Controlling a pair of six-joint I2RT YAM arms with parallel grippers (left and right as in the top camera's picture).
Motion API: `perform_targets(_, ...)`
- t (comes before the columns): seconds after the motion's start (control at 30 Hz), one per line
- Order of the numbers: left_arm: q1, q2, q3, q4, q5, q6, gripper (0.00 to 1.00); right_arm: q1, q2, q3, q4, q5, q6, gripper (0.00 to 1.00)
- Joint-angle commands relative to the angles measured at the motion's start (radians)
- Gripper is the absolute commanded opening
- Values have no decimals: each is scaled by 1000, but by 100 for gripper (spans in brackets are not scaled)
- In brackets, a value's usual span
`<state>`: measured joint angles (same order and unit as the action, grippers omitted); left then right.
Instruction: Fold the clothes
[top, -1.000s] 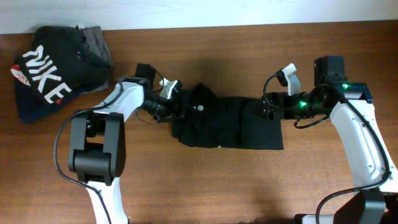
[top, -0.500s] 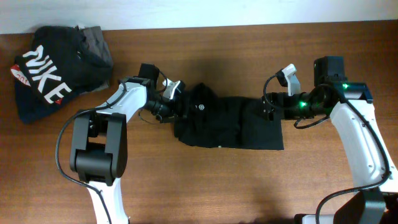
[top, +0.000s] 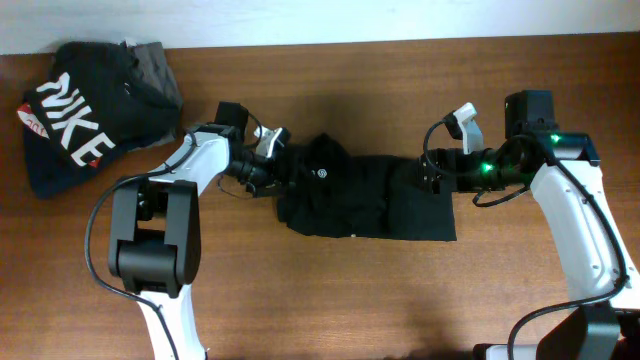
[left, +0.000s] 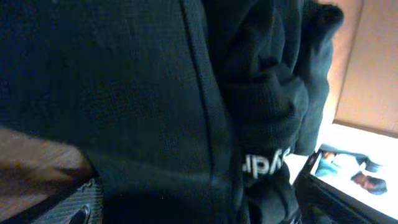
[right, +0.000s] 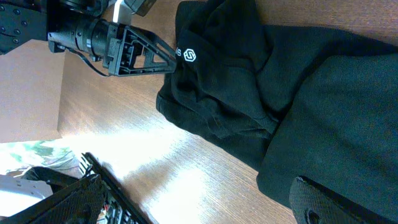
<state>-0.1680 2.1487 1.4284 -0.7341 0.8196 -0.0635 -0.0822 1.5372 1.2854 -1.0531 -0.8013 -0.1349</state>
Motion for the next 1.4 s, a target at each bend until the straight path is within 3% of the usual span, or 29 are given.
perform_targets(0.0, -28, 48, -39, 49, -113, -82, 99, 3, 5, -7, -8, 5, -19, 99)
perform_targets(0.13, -58, 48, -39, 94, -214, -184, 99, 3, 5, -7, -7, 5, -19, 99)
perform_targets(0.3, -95, 48, -39, 102, -263, -194, 99, 3, 5, -7, -7, 5, -19, 99)
perform_targets(0.33, -104, 48, -39, 105, -269, -194, 97, 3, 5, -7, -7, 5, -19, 99)
perform_targets(0.4, -123, 48, -39, 114, -281, -195, 84, 3, 5, -7, -7, 5, -19, 99)
perform_targets(0.6, -157, 48, -39, 130, -317, -230, 79, 3, 5, -7, -8, 5, -19, 99)
perform_targets(0.63, -159, 48, -39, 132, -320, -239, 75, 3, 5, -7, -8, 5, -19, 99)
perform_targets(0.7, -159, 48, -39, 134, -320, -239, 58, 3, 5, -7, -8, 5, -19, 99)
perform_targets(0.8, -157, 48, -39, 128, -350, -239, 19, 3, 5, -7, -9, 5, -19, 99)
perform_targets(0.9, -149, 48, -34, 102, -422, -240, 3, 3, 5, -8, -14, 6, -19, 99)
perform_targets(1.13, -103, 48, 75, -98, -640, -219, 1, 3, 5, -8, -18, 29, -18, 99)
perform_targets(1.37, -45, 48, 327, -359, -891, -180, 1, 3, 5, -38, -18, 106, -18, 99)
